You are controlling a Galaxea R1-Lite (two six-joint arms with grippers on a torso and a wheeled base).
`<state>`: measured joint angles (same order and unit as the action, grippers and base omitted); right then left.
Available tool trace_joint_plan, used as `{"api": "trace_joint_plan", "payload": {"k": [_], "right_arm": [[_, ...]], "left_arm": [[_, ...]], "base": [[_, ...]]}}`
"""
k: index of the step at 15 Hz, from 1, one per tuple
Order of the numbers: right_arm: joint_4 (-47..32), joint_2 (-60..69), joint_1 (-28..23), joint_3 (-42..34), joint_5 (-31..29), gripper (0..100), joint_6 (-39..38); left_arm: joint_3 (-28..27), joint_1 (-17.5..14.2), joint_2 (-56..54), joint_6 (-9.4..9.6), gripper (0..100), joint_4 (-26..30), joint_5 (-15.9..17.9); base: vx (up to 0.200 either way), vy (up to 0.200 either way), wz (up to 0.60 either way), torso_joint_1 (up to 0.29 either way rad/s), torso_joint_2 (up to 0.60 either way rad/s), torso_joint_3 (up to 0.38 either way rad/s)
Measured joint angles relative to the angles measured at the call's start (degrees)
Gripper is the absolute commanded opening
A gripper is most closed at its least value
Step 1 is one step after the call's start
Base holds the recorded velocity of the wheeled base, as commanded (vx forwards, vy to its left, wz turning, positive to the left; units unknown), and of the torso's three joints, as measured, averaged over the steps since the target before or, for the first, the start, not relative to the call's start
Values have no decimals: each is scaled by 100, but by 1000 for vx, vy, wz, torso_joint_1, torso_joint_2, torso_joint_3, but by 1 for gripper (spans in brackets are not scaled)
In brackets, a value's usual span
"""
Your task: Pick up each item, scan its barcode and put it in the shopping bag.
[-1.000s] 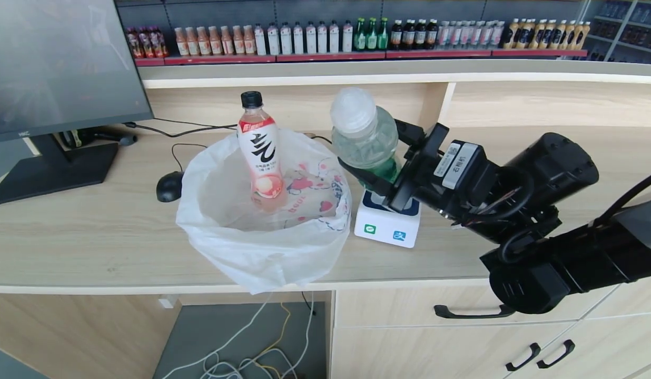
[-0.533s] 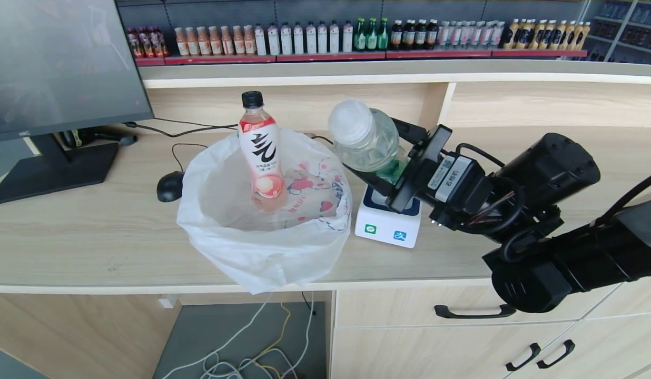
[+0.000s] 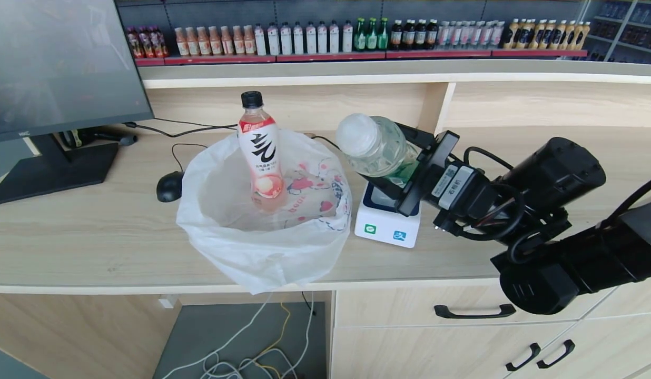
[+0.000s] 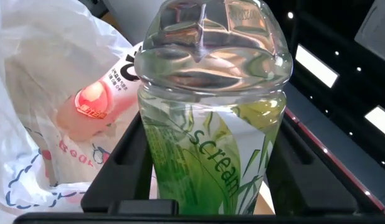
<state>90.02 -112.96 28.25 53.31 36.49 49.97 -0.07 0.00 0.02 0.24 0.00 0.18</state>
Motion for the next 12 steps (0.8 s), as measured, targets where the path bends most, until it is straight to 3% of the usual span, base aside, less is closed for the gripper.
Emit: {"api": "trace_joint_plan", "payload": {"k": [12], "right_arm": [[0,-24,-13,-30,35,0,-27]], "left_arm": [[0,0,0,0,100,0,0]], "base": [[0,0,0,0,0,0]]}}
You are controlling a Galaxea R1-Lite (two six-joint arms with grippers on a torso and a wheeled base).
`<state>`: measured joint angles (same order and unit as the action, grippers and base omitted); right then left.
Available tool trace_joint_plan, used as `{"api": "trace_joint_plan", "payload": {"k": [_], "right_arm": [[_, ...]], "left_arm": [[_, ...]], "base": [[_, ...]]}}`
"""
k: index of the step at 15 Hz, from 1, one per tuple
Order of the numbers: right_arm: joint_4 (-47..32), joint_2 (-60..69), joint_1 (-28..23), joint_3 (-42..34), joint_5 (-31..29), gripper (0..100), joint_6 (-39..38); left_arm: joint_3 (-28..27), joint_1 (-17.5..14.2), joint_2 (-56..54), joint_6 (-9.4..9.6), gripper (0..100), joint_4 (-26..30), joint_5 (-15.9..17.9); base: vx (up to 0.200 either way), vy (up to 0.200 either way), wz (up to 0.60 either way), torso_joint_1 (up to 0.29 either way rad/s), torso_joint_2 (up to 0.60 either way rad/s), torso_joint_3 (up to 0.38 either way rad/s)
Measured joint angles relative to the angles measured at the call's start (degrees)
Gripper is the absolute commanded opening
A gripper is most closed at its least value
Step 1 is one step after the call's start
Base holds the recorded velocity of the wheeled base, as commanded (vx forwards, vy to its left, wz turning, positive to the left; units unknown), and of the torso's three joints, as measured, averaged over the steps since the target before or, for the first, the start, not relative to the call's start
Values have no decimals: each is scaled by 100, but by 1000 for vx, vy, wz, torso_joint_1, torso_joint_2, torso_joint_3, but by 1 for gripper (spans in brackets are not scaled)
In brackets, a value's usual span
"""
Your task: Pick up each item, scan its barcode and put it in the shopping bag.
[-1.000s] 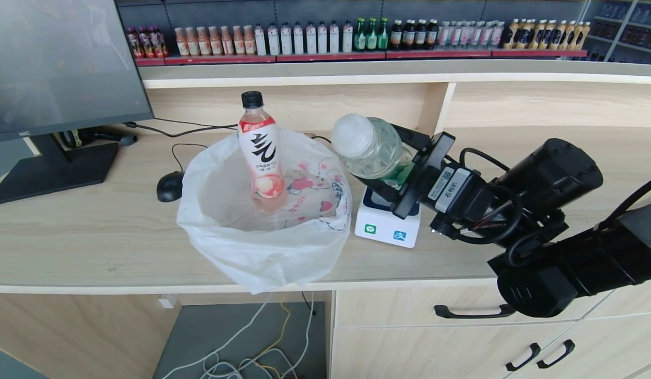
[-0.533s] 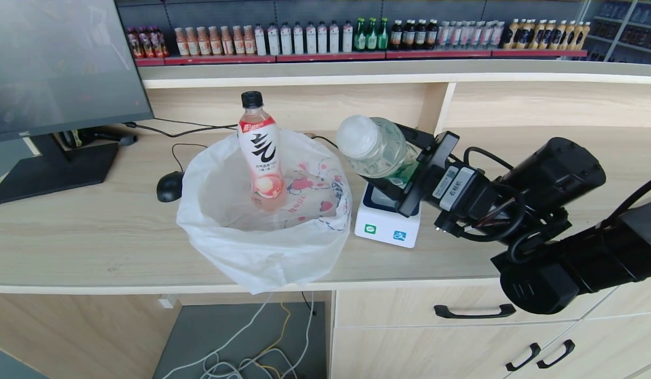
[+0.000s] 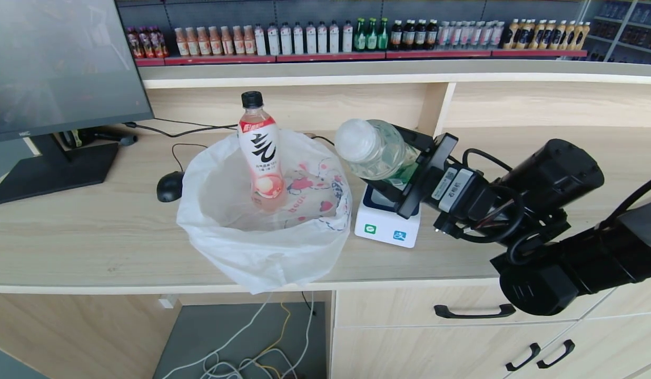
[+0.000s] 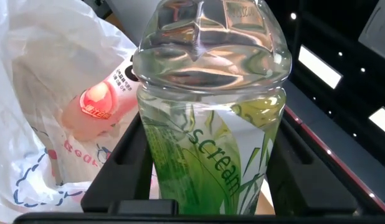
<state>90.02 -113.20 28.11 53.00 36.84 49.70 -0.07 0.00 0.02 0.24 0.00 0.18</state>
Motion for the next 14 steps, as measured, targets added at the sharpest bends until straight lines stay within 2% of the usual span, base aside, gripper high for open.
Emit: {"api": "trace_joint_plan", "payload": {"k": [5,10,11,14], "right_arm": [[-22,68,16,7,-145,0,-95],[-18,251,427,30,-881,0,-514],[-18,269,606,29,-1262,0,-684],[-16,333,1235,29,-3178,0,-1376]], "left_arm": [[0,0,0,0,100,0,-2],[0,0,0,2,100,0,0],[0,0,0,2,100,0,0],[0,0,0,2,100,0,-2]], "base": [[0,0,0,0,0,0],[0,0,0,0,0,0],[0,0,0,0,0,0],[0,0,0,0,0,0]]}}
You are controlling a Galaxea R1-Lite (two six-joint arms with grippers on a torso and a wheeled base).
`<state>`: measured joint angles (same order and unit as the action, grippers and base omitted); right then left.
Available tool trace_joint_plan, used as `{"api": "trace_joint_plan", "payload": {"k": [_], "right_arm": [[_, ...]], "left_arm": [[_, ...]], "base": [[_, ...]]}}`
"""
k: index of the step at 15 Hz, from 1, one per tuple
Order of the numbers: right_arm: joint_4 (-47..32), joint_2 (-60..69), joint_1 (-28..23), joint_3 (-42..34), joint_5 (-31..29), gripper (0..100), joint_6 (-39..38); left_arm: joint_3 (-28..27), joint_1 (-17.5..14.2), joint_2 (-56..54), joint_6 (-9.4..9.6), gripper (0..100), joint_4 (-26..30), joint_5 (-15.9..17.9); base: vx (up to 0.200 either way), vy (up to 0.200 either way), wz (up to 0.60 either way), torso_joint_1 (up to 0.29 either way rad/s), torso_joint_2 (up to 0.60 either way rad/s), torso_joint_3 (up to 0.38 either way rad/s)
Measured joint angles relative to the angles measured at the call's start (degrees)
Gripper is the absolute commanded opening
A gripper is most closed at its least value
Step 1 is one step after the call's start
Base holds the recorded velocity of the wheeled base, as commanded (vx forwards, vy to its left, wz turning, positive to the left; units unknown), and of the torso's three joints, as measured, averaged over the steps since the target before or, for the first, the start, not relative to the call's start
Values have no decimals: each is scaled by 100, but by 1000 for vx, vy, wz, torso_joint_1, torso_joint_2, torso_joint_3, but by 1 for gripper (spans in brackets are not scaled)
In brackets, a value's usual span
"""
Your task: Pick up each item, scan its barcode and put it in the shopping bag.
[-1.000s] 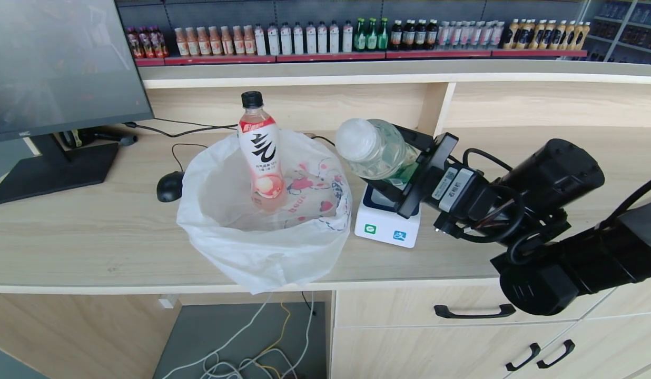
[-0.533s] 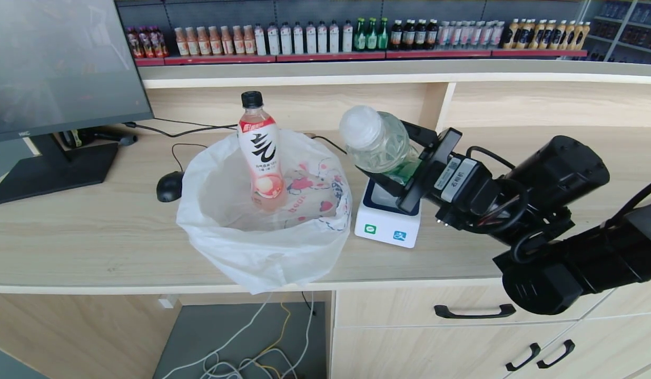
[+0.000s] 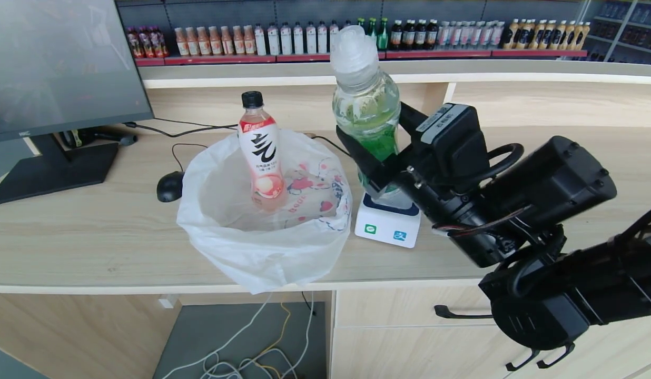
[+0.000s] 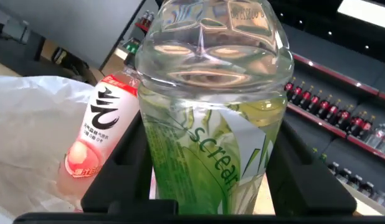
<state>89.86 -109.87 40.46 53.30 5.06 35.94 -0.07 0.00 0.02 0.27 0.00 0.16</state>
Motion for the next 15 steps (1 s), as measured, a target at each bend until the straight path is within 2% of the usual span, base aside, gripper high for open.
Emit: {"api": "trace_joint_plan", "payload": {"k": [2,8,12,15], "right_arm": [[5,48,273,12,-872,0,-560],[16,-29,658,135,-2533,0,-2089],[5,-402,866,695,-2603,0,-2246],[-375,-630,929,1136,-2599,0,-2488]], "left_arm": [[0,0,0,0,100,0,2],[0,0,0,0,100,0,0],[0,0,0,0,100,0,2],[0,0,0,-2,100,0,2]], "base": [[0,0,0,0,0,0],[0,0,0,0,0,0],[0,0,0,0,0,0],[0,0,0,0,0,0]]}}
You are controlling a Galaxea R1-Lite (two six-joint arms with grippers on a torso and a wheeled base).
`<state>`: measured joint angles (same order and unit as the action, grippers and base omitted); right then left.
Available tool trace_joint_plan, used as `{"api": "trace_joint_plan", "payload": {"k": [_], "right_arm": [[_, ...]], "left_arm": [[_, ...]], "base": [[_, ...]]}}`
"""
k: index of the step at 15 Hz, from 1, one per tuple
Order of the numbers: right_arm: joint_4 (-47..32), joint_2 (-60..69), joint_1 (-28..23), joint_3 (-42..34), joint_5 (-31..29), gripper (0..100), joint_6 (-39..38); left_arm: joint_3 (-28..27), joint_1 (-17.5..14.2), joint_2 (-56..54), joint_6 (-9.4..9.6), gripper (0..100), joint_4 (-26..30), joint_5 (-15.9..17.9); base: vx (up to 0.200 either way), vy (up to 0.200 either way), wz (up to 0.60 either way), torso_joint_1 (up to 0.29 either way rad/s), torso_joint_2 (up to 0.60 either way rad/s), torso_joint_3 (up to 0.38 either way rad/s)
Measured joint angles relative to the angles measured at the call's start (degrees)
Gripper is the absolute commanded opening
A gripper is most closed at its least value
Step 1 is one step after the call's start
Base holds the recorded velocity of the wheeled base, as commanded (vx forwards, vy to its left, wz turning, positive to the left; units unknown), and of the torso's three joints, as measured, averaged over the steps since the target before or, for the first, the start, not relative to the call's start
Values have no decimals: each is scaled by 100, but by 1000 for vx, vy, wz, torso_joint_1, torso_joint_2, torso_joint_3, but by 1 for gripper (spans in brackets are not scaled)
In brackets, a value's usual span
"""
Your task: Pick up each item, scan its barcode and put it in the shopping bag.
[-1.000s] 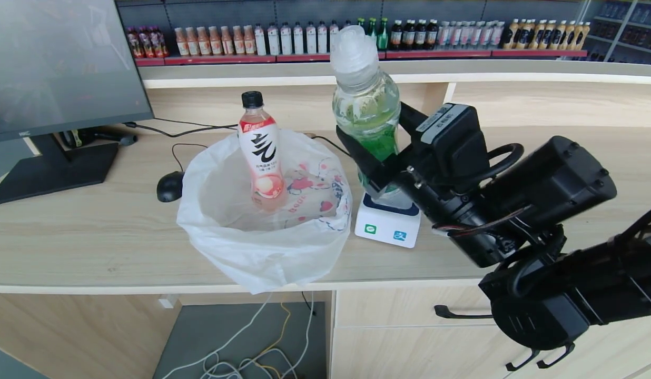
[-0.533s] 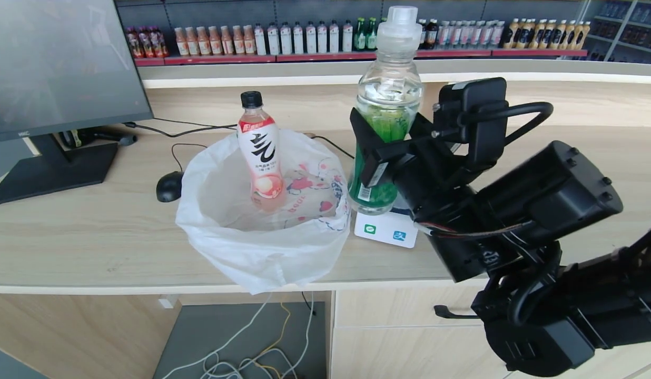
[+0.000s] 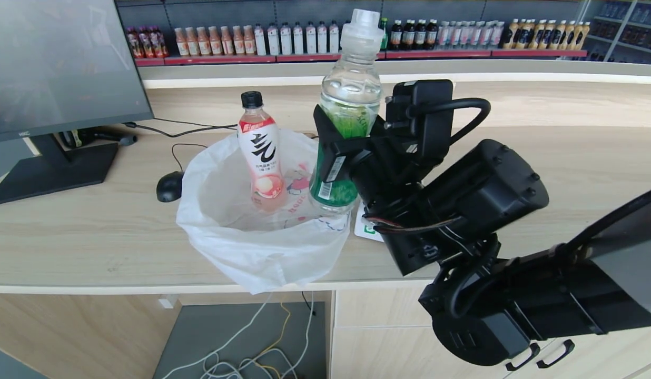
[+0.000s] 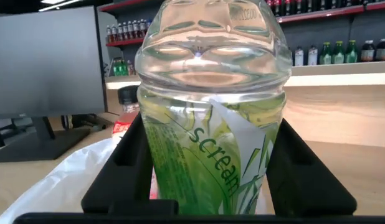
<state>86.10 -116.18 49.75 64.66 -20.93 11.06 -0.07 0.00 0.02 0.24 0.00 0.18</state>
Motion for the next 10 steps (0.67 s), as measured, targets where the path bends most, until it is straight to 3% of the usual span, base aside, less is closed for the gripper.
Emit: {"api": "trace_joint_plan", "payload": {"k": [10], "right_arm": [[-453,-874,5,992,77,0,-336]], "left_arm": [[0,0,0,2,100,0,0]], "base": [[0,0,0,0,0,0]]}}
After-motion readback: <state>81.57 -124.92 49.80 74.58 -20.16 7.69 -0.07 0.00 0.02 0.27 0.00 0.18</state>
